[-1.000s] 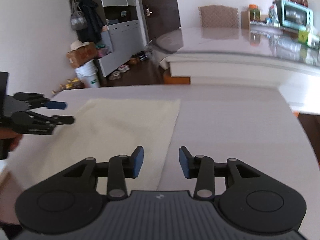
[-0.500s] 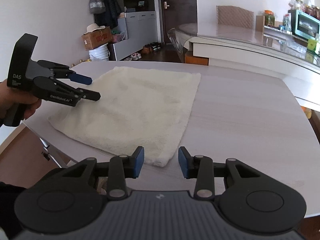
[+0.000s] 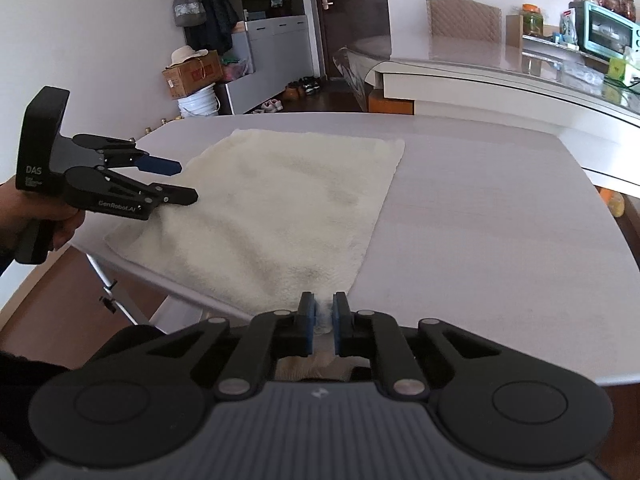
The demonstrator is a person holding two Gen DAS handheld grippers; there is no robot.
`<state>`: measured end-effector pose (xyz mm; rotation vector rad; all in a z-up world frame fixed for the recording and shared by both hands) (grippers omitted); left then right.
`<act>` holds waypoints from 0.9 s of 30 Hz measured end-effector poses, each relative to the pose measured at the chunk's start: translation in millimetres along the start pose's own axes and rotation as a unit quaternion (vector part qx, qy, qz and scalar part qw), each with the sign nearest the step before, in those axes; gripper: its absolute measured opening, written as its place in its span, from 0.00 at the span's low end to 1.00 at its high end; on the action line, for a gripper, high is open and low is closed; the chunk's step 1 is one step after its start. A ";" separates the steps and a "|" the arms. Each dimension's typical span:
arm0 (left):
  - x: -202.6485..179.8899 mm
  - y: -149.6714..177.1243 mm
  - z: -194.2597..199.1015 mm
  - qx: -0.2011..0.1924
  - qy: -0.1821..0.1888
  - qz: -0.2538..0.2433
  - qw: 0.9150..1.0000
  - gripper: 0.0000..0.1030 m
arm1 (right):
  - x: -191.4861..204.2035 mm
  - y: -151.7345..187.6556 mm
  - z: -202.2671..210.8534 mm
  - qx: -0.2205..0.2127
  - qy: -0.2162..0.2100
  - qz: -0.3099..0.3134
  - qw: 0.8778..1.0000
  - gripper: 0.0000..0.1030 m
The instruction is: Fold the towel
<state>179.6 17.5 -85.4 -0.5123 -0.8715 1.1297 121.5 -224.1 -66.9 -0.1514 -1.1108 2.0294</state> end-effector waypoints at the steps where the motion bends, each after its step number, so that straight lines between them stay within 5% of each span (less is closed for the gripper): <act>1: 0.1 -0.3 -0.3 0.000 0.001 -0.001 1.000 0.61 | 2.2 1.9 2.0 -0.002 0.004 0.012 1.000 0.20; 7: -2.3 -1.8 0.5 -0.001 -0.002 -0.011 1.000 0.62 | 11.1 12.0 4.9 0.005 0.002 0.051 0.999 0.30; 12: -2.5 -0.3 1.2 -0.001 -0.006 -0.005 1.000 0.64 | 3.9 15.9 5.6 -0.009 -0.022 -0.016 1.000 0.30; 19: -3.8 0.3 2.2 -0.002 -0.012 -0.008 1.000 0.67 | -10.9 20.5 6.8 -0.049 -0.078 -0.146 0.985 0.30; 27: -2.9 1.0 2.3 -0.004 -0.015 -0.006 1.000 0.70 | -15.2 15.0 2.9 -0.074 -0.083 -0.177 0.978 0.31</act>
Point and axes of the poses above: each gripper's, at about its wrist camera, not at the fingertips, and z roughly against the way its jaws point, x to its left, y to its underside, the point moved 7 cm from there along -z, roughly the way its jaws point, and after that the axes turned 14 degrees about -y, right-handed, at the moved point
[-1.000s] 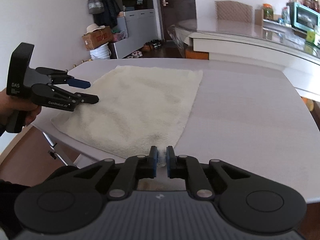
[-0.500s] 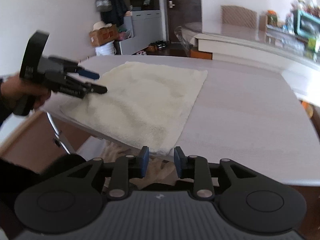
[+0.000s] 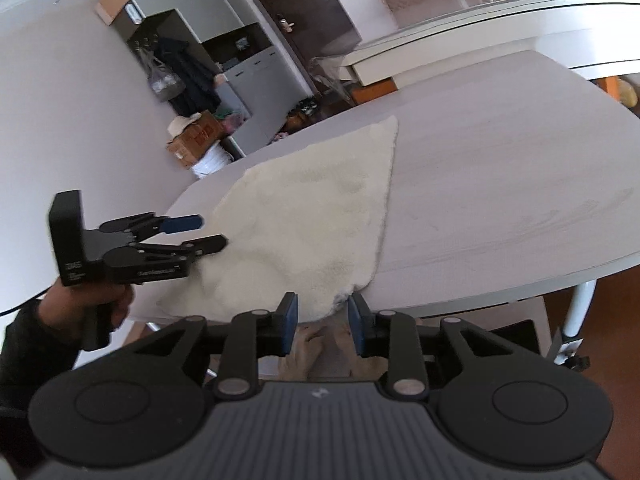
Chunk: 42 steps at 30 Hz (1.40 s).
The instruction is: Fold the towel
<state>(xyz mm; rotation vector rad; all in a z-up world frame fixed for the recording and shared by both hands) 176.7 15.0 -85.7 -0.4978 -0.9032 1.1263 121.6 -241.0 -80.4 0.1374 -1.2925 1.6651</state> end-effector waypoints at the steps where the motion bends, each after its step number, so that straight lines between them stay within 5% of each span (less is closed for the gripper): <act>1: 0.2 0.5 0.1 0.000 0.000 0.001 1.000 0.71 | -0.7 -0.6 -0.4 -0.002 0.000 -0.002 1.000 0.33; 9: 2.3 1.7 -0.6 -0.003 0.002 0.008 1.000 0.74 | -5.9 0.1 -4.6 -0.026 -0.034 -0.071 0.997 0.31; 11: 3.0 2.1 -0.6 -0.003 0.004 0.009 1.000 0.74 | -8.6 -0.5 -6.1 -0.031 -0.034 -0.087 0.995 0.25; 13: 4.0 2.1 -0.7 -0.003 0.007 0.011 1.000 0.74 | -11.1 0.1 -7.8 -0.030 -0.028 -0.097 0.994 0.07; 20: 24.9 5.2 19.9 -0.012 0.021 0.008 1.000 0.74 | -3.9 -8.2 0.2 -0.041 -0.035 -0.092 0.994 0.07; 30: 47.9 35.6 57.7 0.006 -0.008 -0.039 0.999 0.78 | 12.7 -22.0 2.6 -0.047 -0.030 -0.055 0.997 0.07; 42: 42.9 49.0 52.4 0.025 0.003 -0.039 0.999 0.79 | 28.8 -28.4 3.5 -0.046 -0.017 -0.023 0.999 0.07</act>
Point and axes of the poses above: each gripper's, at about its wrist camera, not at the fingertips, and z roughly against the way its jaws point, x to its left, y to its underside, the point moved 7 cm from there along -z, roughly the way its jaws point, and after that the axes turned 14 degrees about -y, right-handed, at the moved point
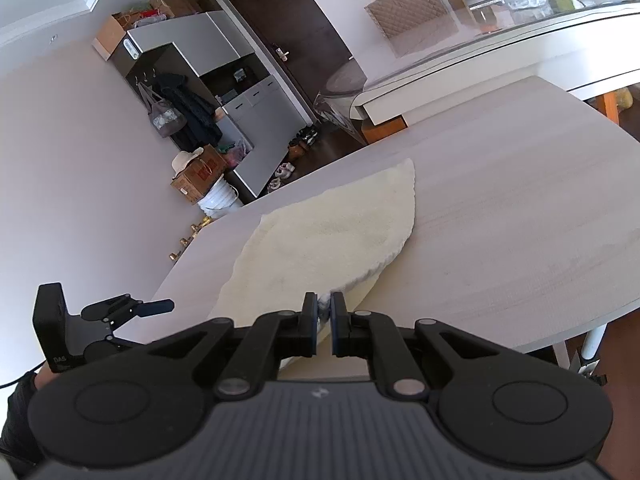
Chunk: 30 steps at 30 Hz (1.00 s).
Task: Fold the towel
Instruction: 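Carry the held towel corner over to the opposite corner with the right gripper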
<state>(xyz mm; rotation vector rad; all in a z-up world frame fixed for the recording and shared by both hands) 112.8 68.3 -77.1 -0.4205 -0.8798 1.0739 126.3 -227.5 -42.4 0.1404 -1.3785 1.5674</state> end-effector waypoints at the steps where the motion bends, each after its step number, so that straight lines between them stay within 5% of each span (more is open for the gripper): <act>1: -0.1 1.7 1.4 0.001 0.001 -0.001 1.000 0.79 | 0.2 -0.5 0.6 -0.001 0.002 0.001 1.000 0.07; 20: 1.7 1.9 1.8 0.013 -0.003 -0.005 1.000 0.82 | 18.4 -30.2 1.8 -0.022 0.002 0.032 0.999 0.07; 30: 4.9 5.9 2.7 0.016 0.006 0.008 1.000 0.82 | 47.0 -90.9 -58.5 -0.015 -0.021 0.097 0.995 0.07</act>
Point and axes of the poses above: each gripper's, at about its wrist camera, not at the fingertips, and z roughly against the way its jaws point, x to its left, y to its underside, the point moved 7 cm from there along -z, roughly the way its jaws point, and after that the axes turned 14 degrees about -y, right-handed, at the moved point
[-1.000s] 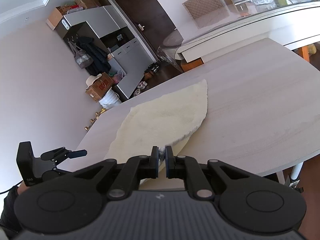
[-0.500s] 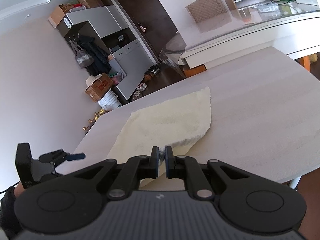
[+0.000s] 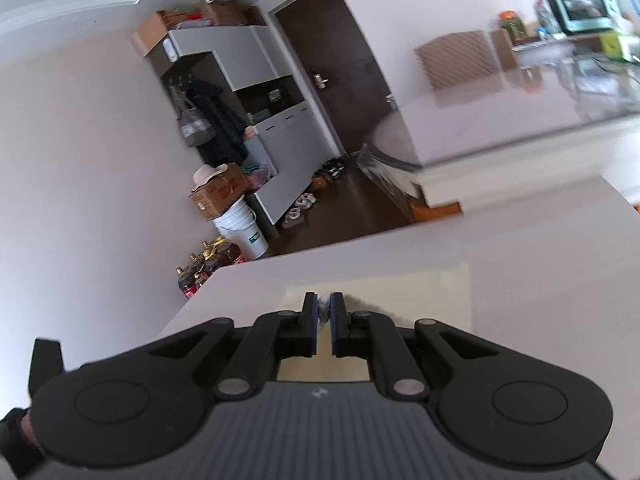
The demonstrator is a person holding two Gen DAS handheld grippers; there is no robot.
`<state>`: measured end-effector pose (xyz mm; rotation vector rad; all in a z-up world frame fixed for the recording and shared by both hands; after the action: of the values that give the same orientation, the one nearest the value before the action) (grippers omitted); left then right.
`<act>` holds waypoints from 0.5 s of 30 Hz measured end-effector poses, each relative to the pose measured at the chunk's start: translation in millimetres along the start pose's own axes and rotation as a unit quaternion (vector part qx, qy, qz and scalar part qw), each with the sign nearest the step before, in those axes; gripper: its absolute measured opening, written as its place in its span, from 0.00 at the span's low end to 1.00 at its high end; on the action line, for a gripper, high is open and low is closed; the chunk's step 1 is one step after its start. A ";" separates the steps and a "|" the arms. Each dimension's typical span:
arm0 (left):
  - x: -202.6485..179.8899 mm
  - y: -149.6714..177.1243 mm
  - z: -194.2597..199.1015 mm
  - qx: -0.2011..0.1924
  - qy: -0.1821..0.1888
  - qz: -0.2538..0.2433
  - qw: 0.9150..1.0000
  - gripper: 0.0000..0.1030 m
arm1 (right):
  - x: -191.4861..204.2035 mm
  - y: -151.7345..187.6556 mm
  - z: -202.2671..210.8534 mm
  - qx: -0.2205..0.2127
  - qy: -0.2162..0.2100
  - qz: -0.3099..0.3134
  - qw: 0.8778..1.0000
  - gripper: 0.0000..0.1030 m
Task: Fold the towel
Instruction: 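Carry the held towel corner over to the opposite corner with the right gripper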
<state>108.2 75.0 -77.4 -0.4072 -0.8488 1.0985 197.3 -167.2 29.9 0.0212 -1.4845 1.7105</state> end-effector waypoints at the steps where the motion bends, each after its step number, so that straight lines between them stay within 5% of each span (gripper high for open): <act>1: 0.8 0.2 -0.2 0.000 0.002 0.002 1.000 0.82 | 1.1 -6.7 -9.6 0.005 -0.003 0.006 1.000 0.07; 15: 13.4 5.9 -6.1 -0.002 0.025 0.024 0.999 0.83 | 7.3 -41.9 -165.3 0.107 -0.039 0.058 0.992 0.07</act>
<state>111.9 90.2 -79.9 -0.4590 -0.8003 1.1254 298.7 -30.4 18.5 0.1187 -1.3738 1.9767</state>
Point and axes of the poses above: each gripper's, at about its wrist camera, not at the fingertips, and z roughly against the way its jaws point, x to its left, y to its underside, the point moved 7 cm from there along -z, roughly the way its jaws point, and after that the axes turned 14 degrees about -y, right-handed, at the moved point
